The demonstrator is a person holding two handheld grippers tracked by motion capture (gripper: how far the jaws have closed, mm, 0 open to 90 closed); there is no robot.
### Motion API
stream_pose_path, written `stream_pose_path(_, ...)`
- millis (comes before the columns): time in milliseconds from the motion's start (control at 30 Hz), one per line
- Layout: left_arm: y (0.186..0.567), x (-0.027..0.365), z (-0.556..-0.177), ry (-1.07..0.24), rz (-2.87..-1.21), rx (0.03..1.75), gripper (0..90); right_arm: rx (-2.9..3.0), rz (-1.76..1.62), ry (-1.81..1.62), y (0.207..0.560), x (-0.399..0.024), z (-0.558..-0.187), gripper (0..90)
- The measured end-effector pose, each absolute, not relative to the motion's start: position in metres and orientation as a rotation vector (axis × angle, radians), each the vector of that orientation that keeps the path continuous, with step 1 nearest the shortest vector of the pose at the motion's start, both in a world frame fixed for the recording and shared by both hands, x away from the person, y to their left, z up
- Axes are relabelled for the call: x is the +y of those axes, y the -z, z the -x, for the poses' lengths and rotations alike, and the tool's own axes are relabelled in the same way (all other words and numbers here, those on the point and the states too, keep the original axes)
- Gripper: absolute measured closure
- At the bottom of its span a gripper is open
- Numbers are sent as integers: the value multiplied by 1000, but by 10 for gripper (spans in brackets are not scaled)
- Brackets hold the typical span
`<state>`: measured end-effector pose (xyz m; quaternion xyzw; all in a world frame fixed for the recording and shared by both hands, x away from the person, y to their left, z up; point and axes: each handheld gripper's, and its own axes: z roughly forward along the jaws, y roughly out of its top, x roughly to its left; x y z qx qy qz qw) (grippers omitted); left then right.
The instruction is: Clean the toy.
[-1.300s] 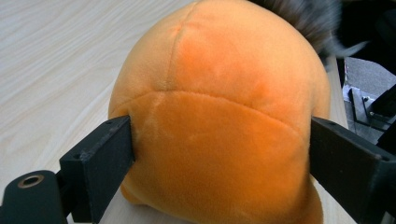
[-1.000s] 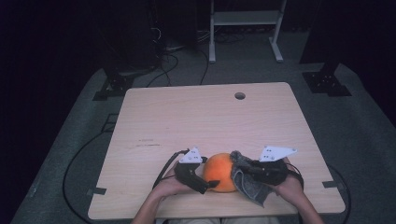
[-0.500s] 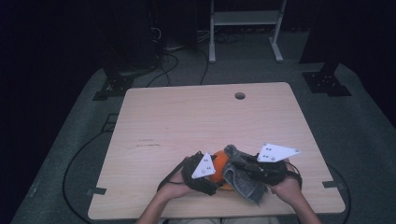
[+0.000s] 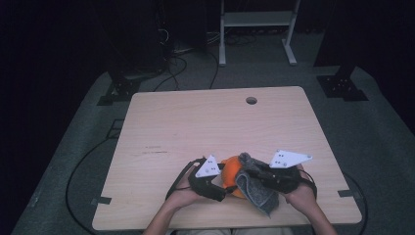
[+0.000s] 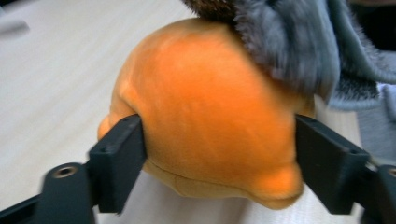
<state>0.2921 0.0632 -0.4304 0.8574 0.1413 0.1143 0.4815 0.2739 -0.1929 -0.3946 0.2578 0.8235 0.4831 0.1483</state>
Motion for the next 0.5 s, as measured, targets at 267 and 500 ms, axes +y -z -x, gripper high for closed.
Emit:
stream_pose_path(267, 430, 62, -294, -258, -2120, 395, 98, 2402, -706, -1343, 400, -192, -273, 755)
stream_pose_path(500, 427, 58, -289, -270, -2075, 386, 244, 2396, -729, -1325, 396, -201, -275, 752)
